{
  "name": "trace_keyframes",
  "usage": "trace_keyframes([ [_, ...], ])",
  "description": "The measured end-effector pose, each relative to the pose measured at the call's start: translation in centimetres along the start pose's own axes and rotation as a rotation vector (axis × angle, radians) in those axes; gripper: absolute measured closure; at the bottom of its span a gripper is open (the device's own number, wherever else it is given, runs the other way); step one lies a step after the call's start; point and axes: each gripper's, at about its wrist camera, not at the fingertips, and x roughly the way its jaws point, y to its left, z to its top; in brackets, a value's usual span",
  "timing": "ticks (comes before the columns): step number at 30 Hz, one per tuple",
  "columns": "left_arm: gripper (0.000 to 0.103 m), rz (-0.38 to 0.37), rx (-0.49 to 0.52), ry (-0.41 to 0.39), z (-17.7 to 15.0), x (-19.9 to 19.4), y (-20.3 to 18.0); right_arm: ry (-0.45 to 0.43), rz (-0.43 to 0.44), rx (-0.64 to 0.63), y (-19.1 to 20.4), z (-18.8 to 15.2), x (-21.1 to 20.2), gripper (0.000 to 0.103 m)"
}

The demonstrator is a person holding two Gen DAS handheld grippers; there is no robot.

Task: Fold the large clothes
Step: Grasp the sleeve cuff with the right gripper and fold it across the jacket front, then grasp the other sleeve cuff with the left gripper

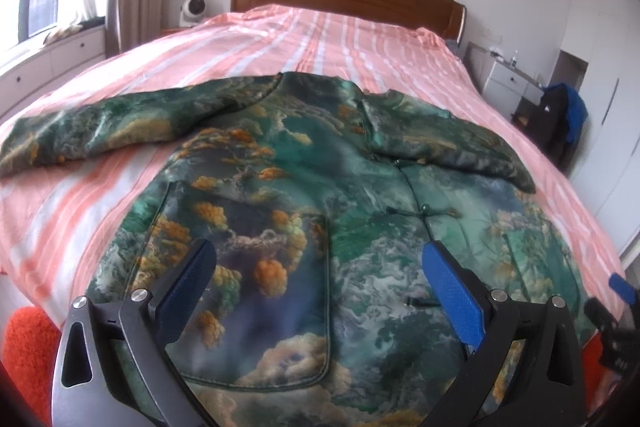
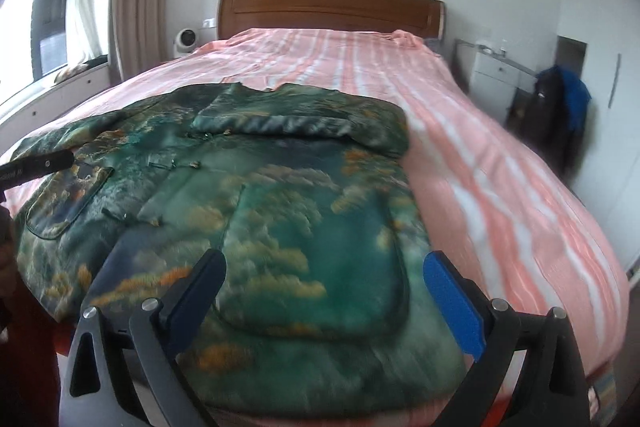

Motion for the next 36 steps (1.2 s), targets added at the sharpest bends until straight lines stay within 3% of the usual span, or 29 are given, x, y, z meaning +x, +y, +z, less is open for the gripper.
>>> trace_keyframes([
  [9,0.000,0.004,0.045,-0.006,0.1,-0.9,-0.9,0.016,-0.008,-0.019,0.1,-1.7,-4.2,0.005],
  [18,0.000,0.018,0.123,0.009,0.0,-1.6,-2.2,-0.127,-0.052,-0.002,1.4,0.3,-2.3,0.005],
  [26,0.000,0.036,0.104,0.033,0.1,-1.2,-1.9,-0.077,-0.084,-0.019,0.9,-2.5,-1.2,0.005],
  [36,0.000,0.066,0.120,0.031,1.0,-1.4,-1.6,-0.067,-0.085,-0.003,0.2,-2.6,-0.6,0.005],
])
